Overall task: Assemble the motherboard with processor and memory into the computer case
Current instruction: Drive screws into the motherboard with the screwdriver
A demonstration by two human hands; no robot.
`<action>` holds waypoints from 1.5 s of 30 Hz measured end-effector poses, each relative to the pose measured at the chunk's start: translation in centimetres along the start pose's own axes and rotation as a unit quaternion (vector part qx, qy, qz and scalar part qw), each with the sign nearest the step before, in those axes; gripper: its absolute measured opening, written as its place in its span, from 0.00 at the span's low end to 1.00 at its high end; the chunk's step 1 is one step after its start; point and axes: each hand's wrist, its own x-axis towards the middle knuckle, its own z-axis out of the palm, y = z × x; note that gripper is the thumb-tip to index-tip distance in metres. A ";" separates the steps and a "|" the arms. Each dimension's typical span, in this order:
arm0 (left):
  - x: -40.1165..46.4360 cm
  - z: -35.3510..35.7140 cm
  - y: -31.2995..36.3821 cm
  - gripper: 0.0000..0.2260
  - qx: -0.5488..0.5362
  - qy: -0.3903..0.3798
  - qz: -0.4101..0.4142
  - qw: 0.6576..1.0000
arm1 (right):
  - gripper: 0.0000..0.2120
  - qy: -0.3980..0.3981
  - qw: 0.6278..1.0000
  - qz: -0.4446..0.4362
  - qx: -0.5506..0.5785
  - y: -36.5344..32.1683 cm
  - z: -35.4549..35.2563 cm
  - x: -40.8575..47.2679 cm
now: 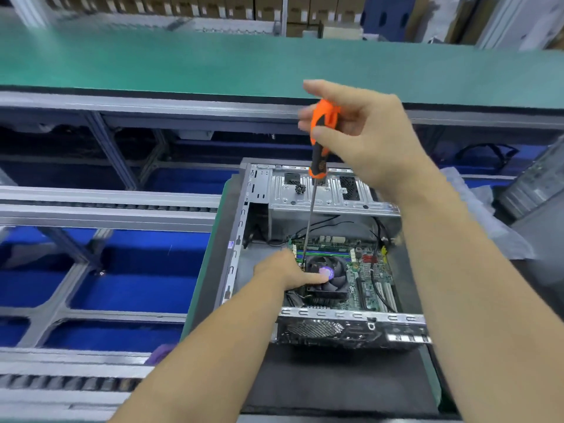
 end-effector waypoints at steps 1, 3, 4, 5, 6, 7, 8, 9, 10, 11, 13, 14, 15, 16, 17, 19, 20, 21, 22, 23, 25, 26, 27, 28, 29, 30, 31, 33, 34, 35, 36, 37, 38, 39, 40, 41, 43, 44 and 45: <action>-0.2 0.1 0.2 0.39 0.021 0.002 -0.001 1.000 | 0.20 0.011 1.000 -0.007 -0.028 0.1 -0.3 0.0; -0.4 0.3 0.6 0.36 0.042 0.008 -0.009 0.999 | 0.17 0.060 0.989 -0.019 -0.133 0.3 -0.5 0.1; -0.3 0.4 0.7 0.36 0.046 0.008 -0.014 0.999 | 0.18 0.080 0.983 -0.020 -0.165 0.4 -0.5 0.0; -0.2 0.4 0.8 0.37 0.050 0.005 -0.020 0.999 | 0.19 0.074 0.984 -0.012 -0.162 0.4 -0.6 -0.2; -0.1 0.4 0.9 0.39 0.055 0.005 -0.025 0.998 | 0.21 0.045 0.991 -0.003 -0.126 0.4 -0.6 -0.4; -0.2 0.5 0.9 0.41 0.057 0.006 -0.030 0.998 | 0.22 0.008 0.997 0.002 -0.076 0.1 -0.7 -0.7; -0.2 0.5 0.9 0.42 0.058 0.009 -0.033 0.998 | 0.23 -0.021 0.999 -0.004 -0.034 0.0 -0.8 -1.0; -0.2 0.5 0.8 0.42 0.057 0.011 -0.034 0.998 | 0.22 -0.029 0.999 -0.016 -0.028 0.0 -1.0 -1.0; -0.2 0.6 0.8 0.42 0.054 0.011 -0.035 0.998 | 0.21 -0.015 0.998 -0.030 -0.055 0.2 -1.1 -0.9; -0.2 0.6 0.8 0.41 0.050 0.008 -0.034 0.998 | 0.19 0.010 0.994 -0.039 -0.098 0.3 -0.9 -0.7; -0.2 0.6 0.8 0.40 0.043 0.003 -0.035 0.998 | 0.19 0.050 0.988 -0.042 -0.138 0.3 -0.6 -0.4; -0.1 0.6 0.8 0.41 0.041 0.002 -0.036 0.999 | 0.19 0.042 0.992 -0.033 -0.112 0.3 -0.6 -0.3; -0.1 0.6 0.8 0.41 0.041 0.002 -0.035 0.999 | 0.18 0.017 0.997 -0.024 -0.072 0.2 -0.5 -0.5; -0.1 0.6 0.7 0.43 0.040 0.001 -0.036 0.999 | 0.17 -0.009 0.999 -0.027 -0.027 0.1 -0.5 -0.7; -0.1 0.6 0.7 0.44 0.041 -0.001 -0.037 0.998 | 0.17 -0.016 0.999 -0.036 0.003 0.1 -0.4 -0.8; 0.1 0.6 0.6 0.44 0.045 -0.002 -0.034 0.998 | 0.12 0.026 0.998 -0.046 -0.014 0.7 -0.3 -0.8; 0.2 0.6 0.6 0.41 0.050 0.003 -0.030 0.998 | 0.11 0.059 0.996 -0.047 -0.043 0.9 -0.2 -0.8; 0.1 0.6 0.6 0.37 0.057 0.009 -0.027 0.998 | 0.11 0.076 0.995 -0.040 -0.059 1.0 -0.2 -0.8; 0.1 0.6 0.7 0.35 0.062 0.015 -0.023 0.998 | 0.11 0.067 0.996 -0.036 -0.053 1.0 -0.3 -0.9; -0.1 0.5 0.8 0.35 0.068 0.020 -0.019 0.997 | 0.13 0.039 0.998 -0.033 -0.031 0.8 -0.3 -1.0; -0.3 0.4 0.9 0.36 0.077 0.025 -0.015 0.997 | 0.15 -0.017 0.999 -0.044 0.025 0.4 -0.3 -1.3; -0.3 0.5 0.9 0.36 0.081 0.025 -0.013 0.996 | 0.14 -0.011 0.998 -0.052 0.029 0.4 -0.2 -1.3; -0.3 0.6 0.9 0.36 0.083 0.022 -0.013 0.996 | 0.11 0.018 0.998 -0.057 0.006 0.5 -0.1 -1.2; -0.3 0.6 0.9 0.36 0.081 0.016 -0.010 0.997 | 0.08 0.057 0.996 -0.061 -0.036 0.6 0.0 -1.1; -0.2 0.7 0.7 0.37 0.078 0.007 -0.006 0.997 | 0.08 0.091 0.992 -0.057 -0.072 0.8 0.0 -1.0; 0.1 0.8 0.6 0.38 0.070 -0.005 -0.003 0.998 | 0.08 0.105 0.990 -0.044 -0.083 1.0 -0.1 -1.0; 0.3 0.9 0.5 0.42 0.055 -0.015 -0.003 0.998 | 0.08 0.095 0.993 -0.031 -0.070 1.2 -0.3 -1.0; 0.6 1.0 0.3 0.50 0.023 -0.024 -0.015 0.999 | 0.12 0.034 0.999 -0.017 0.008 1.1 -0.8 -1.5; 0.7 1.1 0.3 0.49 0.020 -0.027 -0.016 0.999 | 0.14 0.011 0.998 -0.015 0.055 1.1 -1.0 -1.6; 0.7 1.1 0.4 0.47 0.024 -0.030 -0.011 0.999 | 0.16 -0.001 0.996 -0.012 0.091 1.1 -1.2 -1.7; 0.5 1.0 0.5 0.45 0.024 -0.032 -0.008 0.999 | 0.16 -0.002 0.994 -0.011 0.111 0.9 -1.2 -1.7; 0.4 1.0 0.6 0.44 0.020 -0.032 -0.009 0.999 | 0.16 0.007 0.994 -0.015 0.110 0.9 -1.1 -1.6; 0.3 1.0 0.6 0.44 0.017 -0.031 -0.011 0.999 | 0.16 0.022 0.995 -0.022 0.094 1.0 -1.0 -1.5; 0.4 1.0 0.6 0.46 0.017 -0.030 -0.013 0.999 | 0.16 0.034 0.997 -0.030 0.064 1.1 -1.0 -1.5; 0.5 1.1 0.5 0.51 0.017 -0.028 -0.015 0.999 | 0.17 0.041 0.998 -0.034 0.035 1.2 -0.9 -1.4; 0.5 1.1 0.5 0.56 0.022 -0.028 -0.016 0.999 | 0.17 0.040 0.998 -0.034 0.016 1.2 -0.9 -1.3; 0.4 1.0 0.6 0.61 0.031 -0.029 -0.022 0.999 | 0.17 0.008 0.999 -0.032 0.036 1.2 -0.9 -1.3; 0.4 0.9 0.7 0.62 0.031 -0.032 -0.022 0.999 | 0.18 -0.018 0.998 -0.030 0.057 1.1 -0.9 -1.4; 0.3 0.8 0.7 0.61 0.031 -0.033 -0.021 0.999 | 0.19 -0.041 0.996 -0.030 0.075 1.0 -1.0 -1.4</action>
